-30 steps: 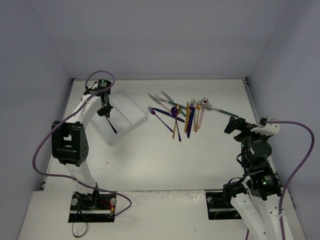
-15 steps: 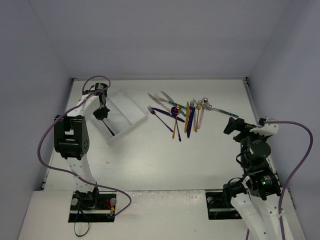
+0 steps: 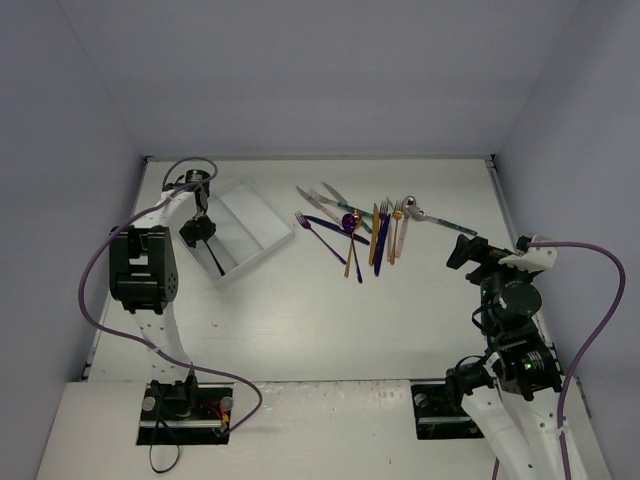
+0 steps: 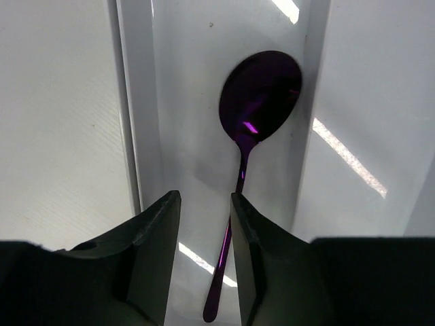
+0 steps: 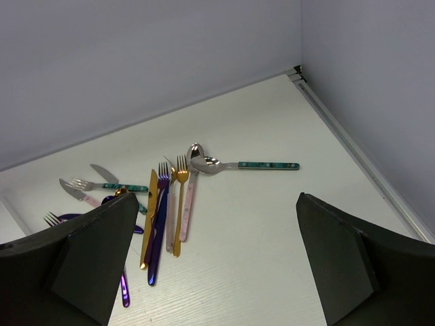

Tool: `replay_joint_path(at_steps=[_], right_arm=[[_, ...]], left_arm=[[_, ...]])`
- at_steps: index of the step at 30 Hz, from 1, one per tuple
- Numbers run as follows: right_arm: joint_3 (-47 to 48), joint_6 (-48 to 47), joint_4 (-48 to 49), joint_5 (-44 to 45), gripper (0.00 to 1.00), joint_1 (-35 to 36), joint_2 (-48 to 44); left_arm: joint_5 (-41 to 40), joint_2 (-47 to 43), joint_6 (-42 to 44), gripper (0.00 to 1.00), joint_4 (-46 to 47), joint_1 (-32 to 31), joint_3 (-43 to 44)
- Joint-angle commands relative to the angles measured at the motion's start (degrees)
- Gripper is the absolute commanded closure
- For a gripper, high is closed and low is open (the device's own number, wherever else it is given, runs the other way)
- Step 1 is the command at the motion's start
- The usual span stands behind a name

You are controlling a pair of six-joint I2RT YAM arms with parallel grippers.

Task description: Sort the eating utensils into containers

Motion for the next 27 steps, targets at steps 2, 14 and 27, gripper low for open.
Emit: replay_joint_path(at_steps=[2, 14, 27], right_arm=[[0.2, -0.5, 4.8, 1.1, 0.0, 0.5, 0.9], [0.5, -0.4, 5.0, -0.3, 0.0, 0.5, 2.2], [0.1, -0.1, 5.2, -1.2, 0.0, 0.6, 1.6]], left_arm=[[1.4, -12.0, 1.6, 0.45, 3.1, -2.7, -0.6], [-1.2, -18.3, -5.4, 0.3, 7.9, -28.4, -0.7], [-1.3, 4.7, -8.8, 0.57, 8.5, -43.7, 19.6]])
